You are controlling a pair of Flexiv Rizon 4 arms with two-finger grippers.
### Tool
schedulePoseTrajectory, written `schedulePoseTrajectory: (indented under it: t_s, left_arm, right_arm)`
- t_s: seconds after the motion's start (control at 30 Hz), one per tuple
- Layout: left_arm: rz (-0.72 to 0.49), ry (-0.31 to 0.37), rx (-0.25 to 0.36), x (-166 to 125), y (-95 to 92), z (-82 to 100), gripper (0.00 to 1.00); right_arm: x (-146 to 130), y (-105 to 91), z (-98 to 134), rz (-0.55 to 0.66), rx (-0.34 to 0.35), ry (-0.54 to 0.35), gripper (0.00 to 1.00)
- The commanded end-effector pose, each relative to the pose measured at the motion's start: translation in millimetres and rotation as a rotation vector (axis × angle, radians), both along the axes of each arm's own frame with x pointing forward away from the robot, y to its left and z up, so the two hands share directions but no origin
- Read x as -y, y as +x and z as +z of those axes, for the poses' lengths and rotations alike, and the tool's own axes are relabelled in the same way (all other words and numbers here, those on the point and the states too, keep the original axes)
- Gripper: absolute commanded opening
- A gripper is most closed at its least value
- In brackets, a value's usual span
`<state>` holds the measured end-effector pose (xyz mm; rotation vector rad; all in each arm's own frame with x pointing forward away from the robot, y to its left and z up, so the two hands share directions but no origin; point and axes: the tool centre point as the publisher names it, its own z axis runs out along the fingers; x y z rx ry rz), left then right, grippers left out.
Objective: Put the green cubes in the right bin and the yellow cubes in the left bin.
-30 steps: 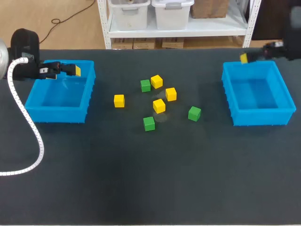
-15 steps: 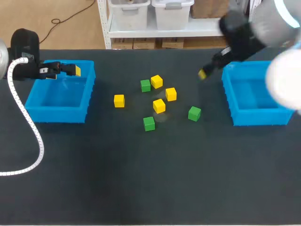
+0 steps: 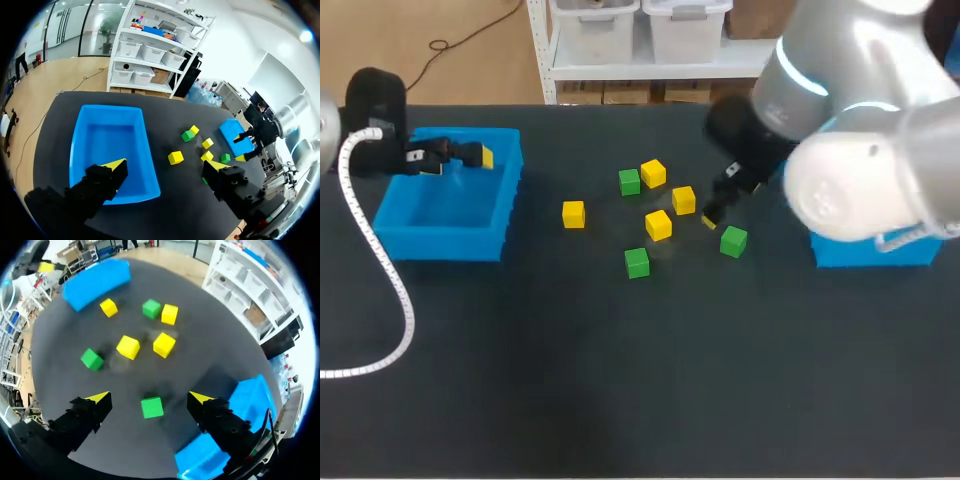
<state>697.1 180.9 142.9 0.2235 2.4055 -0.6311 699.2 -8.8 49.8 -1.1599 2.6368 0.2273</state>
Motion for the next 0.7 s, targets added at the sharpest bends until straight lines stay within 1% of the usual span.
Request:
schedulePoseTrajectory:
  t_s: [0.03,0.2,0.23,0.37,0.5,0.6,0.67,0.7]
  left_arm:
    - [-0.002,0.004,-0.005,1,2.9,-2.6,1.00]
    - [-0.002,0.009,-0.013,2,3.3,-4.2,1.00]
    - [-0.001,0.009,-0.014,2,3.4,-4.5,1.00]
    - [0.001,0.011,-0.018,1,3.6,-5.2,1.00]
    - [-0.003,0.012,-0.020,2,3.2,-6.5,1.00]
    - [-0.009,0.015,-0.023,3,2.4,-7.7,1.00]
    - [-0.016,0.023,-0.021,3,2.0,-7.9,1.00]
    - [-0.017,0.039,-0.017,3,1.9,-7.7,1.00]
  right_arm:
    - [-4,14.1,-24,0.004,-0.059,-0.061,1.00]
    - [4,9.4,-29,-0.002,-0.065,-0.084,1.00]
    - [5,8.0,-30,-0.003,-0.063,-0.100,1.00]
    - [11,-1.6,-32,-0.002,-0.061,-0.130,1.00]
    - [15,-10.4,-31,-0.002,-0.057,-0.142,1.00]
    - [18,-17.1,-34,-0.006,-0.061,-0.155,1.00]
    - [19,-19.9,-37,-0.009,-0.065,-0.160,1.00]
    - [19,-21.1,-38,-0.010,-0.066,-0.160,1.00]
